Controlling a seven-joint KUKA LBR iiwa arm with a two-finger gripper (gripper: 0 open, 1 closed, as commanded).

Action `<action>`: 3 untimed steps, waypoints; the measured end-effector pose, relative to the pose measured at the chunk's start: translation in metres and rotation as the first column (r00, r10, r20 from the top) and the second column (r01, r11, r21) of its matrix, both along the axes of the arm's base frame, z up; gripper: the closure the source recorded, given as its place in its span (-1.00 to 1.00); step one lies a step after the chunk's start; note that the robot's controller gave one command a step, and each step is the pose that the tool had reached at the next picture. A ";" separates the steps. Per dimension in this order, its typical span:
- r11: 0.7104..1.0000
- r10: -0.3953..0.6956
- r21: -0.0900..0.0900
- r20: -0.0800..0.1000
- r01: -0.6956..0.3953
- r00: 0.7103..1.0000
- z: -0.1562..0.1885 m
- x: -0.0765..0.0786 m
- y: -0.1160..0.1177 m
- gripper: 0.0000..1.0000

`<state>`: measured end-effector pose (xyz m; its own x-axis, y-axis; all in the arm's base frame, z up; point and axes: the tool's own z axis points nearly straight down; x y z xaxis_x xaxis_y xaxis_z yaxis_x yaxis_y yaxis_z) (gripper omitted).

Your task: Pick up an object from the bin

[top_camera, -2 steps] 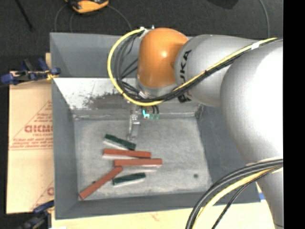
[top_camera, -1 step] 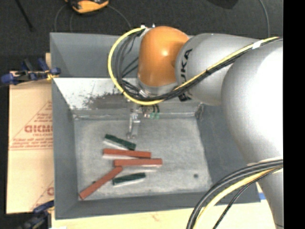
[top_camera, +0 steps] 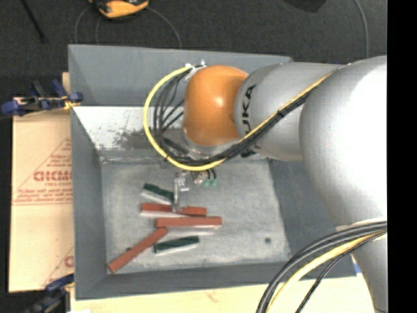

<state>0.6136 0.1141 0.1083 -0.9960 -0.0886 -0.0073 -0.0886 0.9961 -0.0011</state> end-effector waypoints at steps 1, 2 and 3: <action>0.985 -0.174 0.004 -0.004 0.174 0.985 -0.036 -0.003 0.024 1.00; 0.984 -0.176 0.004 -0.004 0.176 0.984 -0.036 -0.003 0.024 -1.00; 0.984 -0.177 0.007 0.002 0.177 0.984 -0.034 -0.002 0.025 1.00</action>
Offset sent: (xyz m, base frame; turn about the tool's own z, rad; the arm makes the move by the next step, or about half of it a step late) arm 0.0000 0.0000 0.0000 0.0000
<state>0.6119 0.1388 0.0744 -0.9960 0.0888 -0.0100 0.0888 0.9960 0.0058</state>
